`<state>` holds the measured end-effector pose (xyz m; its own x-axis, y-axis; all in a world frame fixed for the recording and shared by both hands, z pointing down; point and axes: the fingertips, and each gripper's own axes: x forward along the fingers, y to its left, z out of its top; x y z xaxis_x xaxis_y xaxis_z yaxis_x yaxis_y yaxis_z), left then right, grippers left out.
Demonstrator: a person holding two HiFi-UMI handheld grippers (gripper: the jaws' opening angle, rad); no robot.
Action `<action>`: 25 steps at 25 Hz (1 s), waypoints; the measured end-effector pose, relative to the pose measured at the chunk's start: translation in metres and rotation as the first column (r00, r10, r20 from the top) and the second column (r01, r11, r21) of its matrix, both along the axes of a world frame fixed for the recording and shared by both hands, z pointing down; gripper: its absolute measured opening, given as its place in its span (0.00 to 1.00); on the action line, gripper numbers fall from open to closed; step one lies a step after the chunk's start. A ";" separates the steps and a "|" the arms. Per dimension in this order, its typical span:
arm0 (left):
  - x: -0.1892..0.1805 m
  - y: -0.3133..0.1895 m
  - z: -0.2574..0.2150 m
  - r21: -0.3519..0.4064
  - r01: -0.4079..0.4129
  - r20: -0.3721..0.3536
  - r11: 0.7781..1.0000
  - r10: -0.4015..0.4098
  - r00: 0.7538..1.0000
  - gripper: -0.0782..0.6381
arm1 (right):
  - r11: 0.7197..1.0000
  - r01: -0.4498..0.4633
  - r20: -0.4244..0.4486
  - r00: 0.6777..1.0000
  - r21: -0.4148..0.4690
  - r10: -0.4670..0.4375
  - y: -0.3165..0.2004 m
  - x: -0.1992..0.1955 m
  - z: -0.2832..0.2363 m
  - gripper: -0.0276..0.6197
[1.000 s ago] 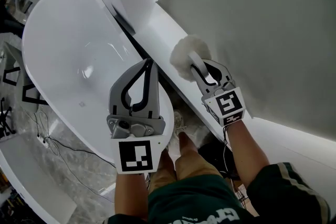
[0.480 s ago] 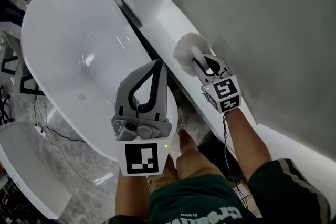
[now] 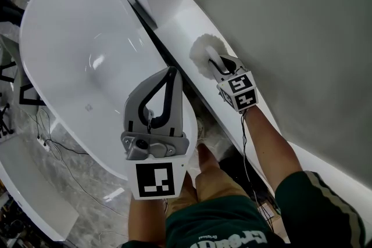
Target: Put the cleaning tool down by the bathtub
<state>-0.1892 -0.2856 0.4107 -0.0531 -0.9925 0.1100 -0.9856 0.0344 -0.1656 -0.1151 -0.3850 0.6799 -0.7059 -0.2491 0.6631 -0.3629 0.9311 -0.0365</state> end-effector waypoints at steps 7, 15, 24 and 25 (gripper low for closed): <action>-0.001 -0.005 -0.001 -0.007 -0.001 0.023 1.000 0.002 1.000 0.12 | 0.999 0.013 -0.082 0.996 -0.047 -0.017 -0.002 -0.001 0.037 0.19; -0.003 -0.005 0.003 -0.019 0.005 0.028 1.000 -0.005 1.000 0.12 | 0.996 -0.005 -0.172 0.985 -0.090 -0.010 -0.005 0.005 0.077 0.19; -0.005 -0.007 0.017 -0.037 0.017 0.011 0.999 -0.017 1.000 0.12 | 0.991 0.000 -0.246 0.969 -0.137 -0.034 -0.007 0.009 0.112 0.19; -0.005 -0.006 0.019 -0.039 0.020 0.010 0.999 -0.019 1.000 0.12 | 0.990 0.002 -0.256 0.966 -0.144 -0.039 -0.006 0.011 0.117 0.19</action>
<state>-0.1938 -0.2919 0.4299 -0.0735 -0.9862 0.1483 -0.9832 0.0468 -0.1762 -0.1043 -0.3910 0.7966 -0.5102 -0.1273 0.8506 -0.3585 0.9304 -0.0758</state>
